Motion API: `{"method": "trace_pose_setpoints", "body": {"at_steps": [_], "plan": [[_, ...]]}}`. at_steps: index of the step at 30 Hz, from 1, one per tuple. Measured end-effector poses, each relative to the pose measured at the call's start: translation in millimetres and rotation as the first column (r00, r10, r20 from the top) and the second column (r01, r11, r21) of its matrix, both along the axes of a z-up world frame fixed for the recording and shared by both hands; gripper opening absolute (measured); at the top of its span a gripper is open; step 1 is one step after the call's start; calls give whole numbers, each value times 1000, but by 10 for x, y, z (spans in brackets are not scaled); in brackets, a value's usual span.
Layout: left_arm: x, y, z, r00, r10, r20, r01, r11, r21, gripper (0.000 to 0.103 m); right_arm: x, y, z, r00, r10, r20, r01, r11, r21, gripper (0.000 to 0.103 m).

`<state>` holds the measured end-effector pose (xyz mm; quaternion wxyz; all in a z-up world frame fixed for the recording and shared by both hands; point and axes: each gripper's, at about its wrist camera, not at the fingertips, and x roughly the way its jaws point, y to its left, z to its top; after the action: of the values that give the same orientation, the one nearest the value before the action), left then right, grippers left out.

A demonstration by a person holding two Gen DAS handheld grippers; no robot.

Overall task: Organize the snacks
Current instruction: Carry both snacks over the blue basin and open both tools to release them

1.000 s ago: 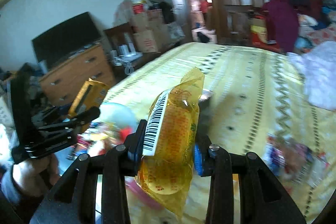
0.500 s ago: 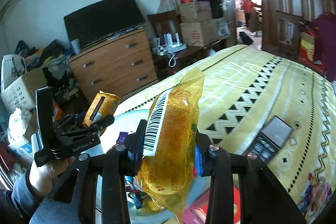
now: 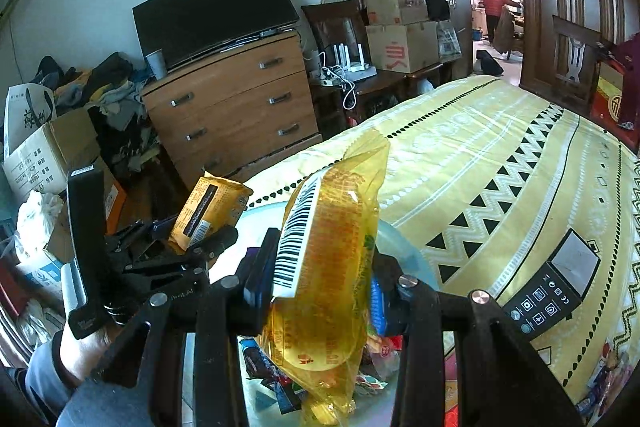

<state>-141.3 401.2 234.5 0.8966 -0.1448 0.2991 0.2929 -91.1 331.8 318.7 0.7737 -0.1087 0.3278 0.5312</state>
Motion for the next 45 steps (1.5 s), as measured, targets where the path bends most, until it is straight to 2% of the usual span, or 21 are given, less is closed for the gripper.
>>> {"method": "trace_pose_setpoints", "body": {"at_steps": [45], "plan": [[-34, 73, -13, 1000, 1, -3, -1, 1000, -4, 70, 24, -7, -126, 1000, 6, -10, -6, 1000, -8, 41]]}}
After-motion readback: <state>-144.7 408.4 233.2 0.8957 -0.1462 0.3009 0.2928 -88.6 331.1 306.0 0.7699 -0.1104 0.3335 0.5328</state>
